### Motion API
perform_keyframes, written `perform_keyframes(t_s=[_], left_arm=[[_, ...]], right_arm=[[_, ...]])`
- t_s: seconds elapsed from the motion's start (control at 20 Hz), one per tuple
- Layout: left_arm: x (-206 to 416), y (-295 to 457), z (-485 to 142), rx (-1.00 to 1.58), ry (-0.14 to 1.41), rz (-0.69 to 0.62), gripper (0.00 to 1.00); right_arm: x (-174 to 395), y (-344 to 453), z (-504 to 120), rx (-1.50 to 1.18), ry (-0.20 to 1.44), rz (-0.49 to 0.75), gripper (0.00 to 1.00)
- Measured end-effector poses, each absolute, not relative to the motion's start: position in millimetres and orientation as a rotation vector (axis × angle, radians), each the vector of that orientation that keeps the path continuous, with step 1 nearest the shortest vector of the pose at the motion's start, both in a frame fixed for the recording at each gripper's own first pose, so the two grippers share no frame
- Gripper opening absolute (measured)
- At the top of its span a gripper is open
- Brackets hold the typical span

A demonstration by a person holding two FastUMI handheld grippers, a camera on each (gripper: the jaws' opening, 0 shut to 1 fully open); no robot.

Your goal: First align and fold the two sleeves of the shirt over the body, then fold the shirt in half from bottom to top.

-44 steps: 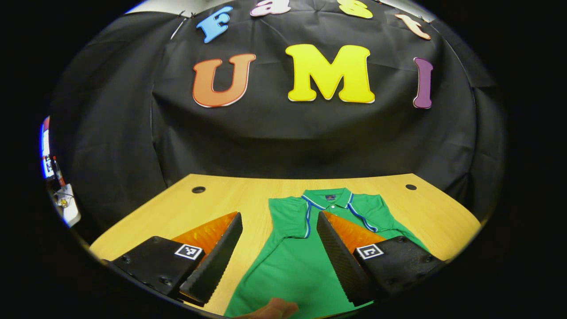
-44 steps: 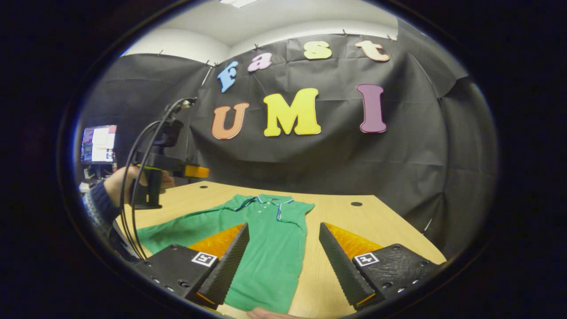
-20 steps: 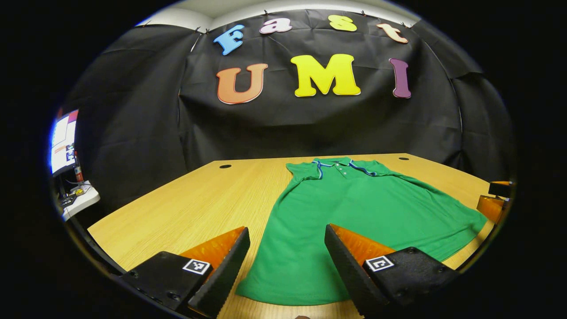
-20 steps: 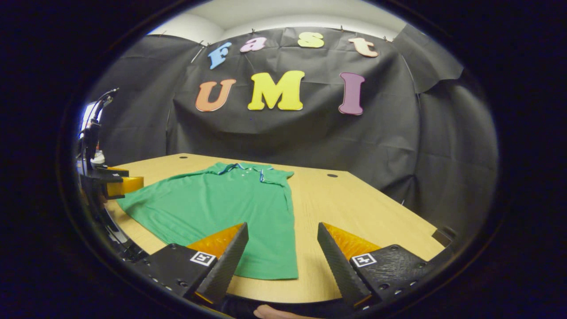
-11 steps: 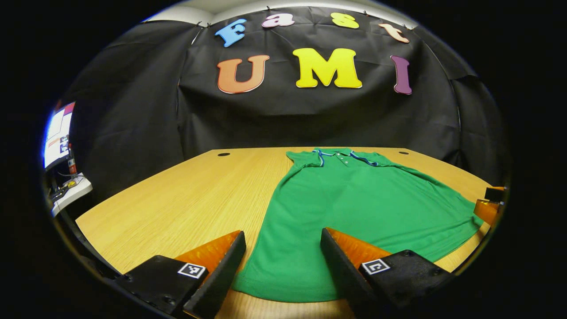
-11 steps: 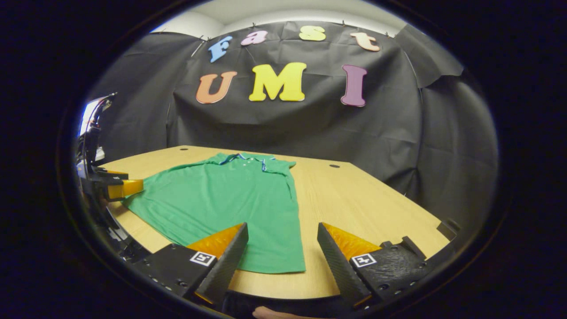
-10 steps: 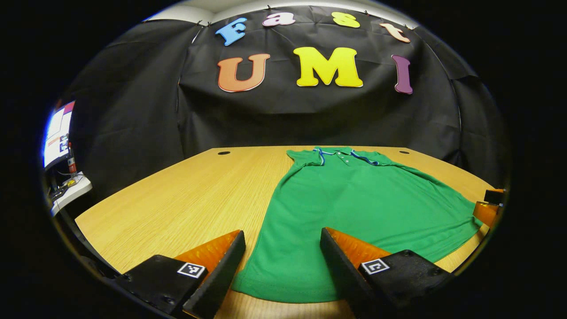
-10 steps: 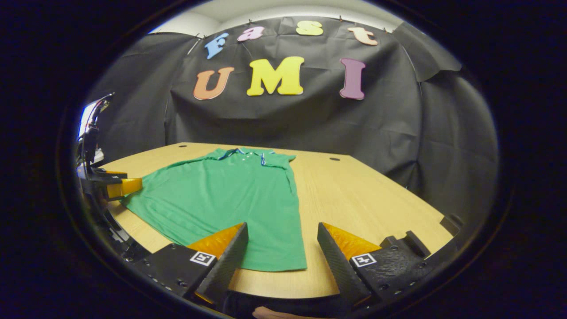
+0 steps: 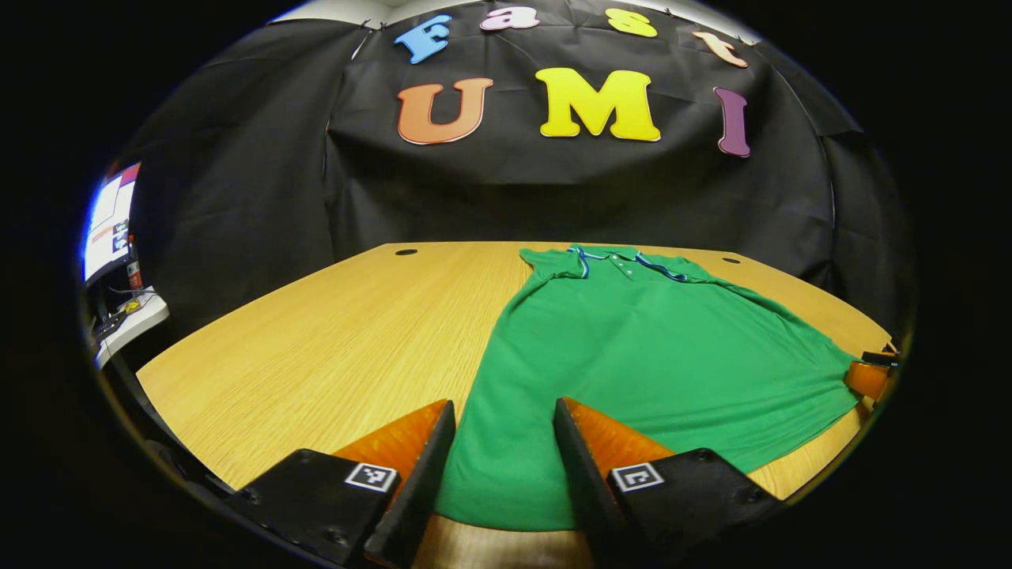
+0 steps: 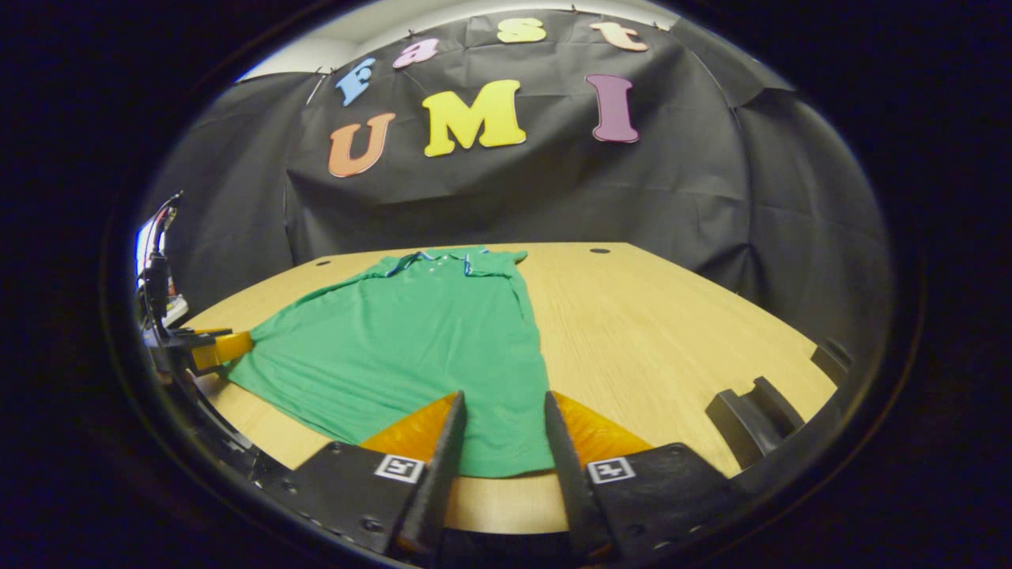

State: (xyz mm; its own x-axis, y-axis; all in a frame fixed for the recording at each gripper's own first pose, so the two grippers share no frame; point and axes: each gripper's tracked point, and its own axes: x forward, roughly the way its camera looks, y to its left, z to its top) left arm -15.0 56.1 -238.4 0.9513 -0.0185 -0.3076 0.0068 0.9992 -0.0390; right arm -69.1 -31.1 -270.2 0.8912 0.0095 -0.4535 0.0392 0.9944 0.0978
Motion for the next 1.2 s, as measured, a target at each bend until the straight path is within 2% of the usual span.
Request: perform_keyframes(t_s=[0.1, 0.15, 0.2, 0.25, 0.35, 0.8, 1.2], left_arm=[[-13, 48, -239, -0.024, 0.325, -0.037, 0.58], [-12, 44, -238, -0.023, 0.328, -0.048, 0.4], [-11, 44, -238, -0.028, 0.328, -0.044, 0.32], [-10, 45, -238, -0.038, 0.328, -0.038, 0.13], [-9, 43, -236, -0.045, 0.329, -0.039, 0.1], [-9, 34, -212, -0.071, 0.306, -0.049, 0.08], [19, 22, -159, -0.056, 0.251, -0.058, 0.08]], right_arm=[[-67, -23, -270, 0.112, 0.478, 0.011, 0.36], [-65, -20, -269, 0.113, 0.482, 0.027, 0.25], [-64, -20, -268, 0.11, 0.484, 0.031, 0.12], [-63, -20, -269, 0.107, 0.491, 0.038, 0.07], [-63, -19, -268, 0.106, 0.487, 0.041, 0.01], [-58, -24, -244, 0.084, 0.434, 0.052, 0.01], [5, -39, -176, 0.108, 0.354, 0.052, 0.01]])
